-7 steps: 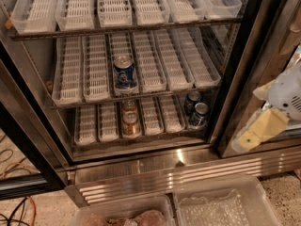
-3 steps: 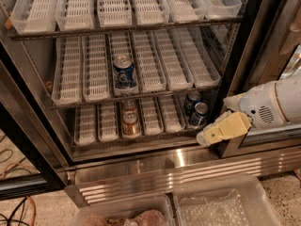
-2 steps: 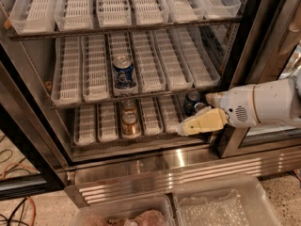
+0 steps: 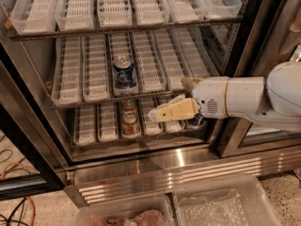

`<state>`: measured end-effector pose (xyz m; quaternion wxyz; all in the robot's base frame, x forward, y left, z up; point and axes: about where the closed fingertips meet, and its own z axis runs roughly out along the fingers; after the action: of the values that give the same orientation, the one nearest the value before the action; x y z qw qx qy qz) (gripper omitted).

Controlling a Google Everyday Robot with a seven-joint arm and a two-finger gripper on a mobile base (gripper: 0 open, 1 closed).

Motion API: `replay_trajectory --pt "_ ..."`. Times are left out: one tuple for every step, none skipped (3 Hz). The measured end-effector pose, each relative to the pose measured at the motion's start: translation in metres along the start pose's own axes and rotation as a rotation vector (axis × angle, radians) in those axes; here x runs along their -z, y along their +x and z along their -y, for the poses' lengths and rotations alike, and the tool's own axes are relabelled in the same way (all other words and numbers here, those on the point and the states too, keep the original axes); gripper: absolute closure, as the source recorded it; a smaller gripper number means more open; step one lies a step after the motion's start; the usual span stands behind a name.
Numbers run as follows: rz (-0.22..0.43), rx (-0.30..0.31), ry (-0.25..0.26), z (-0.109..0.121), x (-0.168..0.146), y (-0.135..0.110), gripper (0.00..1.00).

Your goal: Pick pepsi can from middle shelf of fridge

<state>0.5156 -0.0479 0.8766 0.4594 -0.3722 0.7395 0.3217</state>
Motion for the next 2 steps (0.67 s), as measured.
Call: replay_trajectory --pt "-0.002 -0.002 0.001 0.001 0.001 0.001 0.0" --pt "0.014 0.036 -0.017 -0.002 -0.025 -0.011 0.0"
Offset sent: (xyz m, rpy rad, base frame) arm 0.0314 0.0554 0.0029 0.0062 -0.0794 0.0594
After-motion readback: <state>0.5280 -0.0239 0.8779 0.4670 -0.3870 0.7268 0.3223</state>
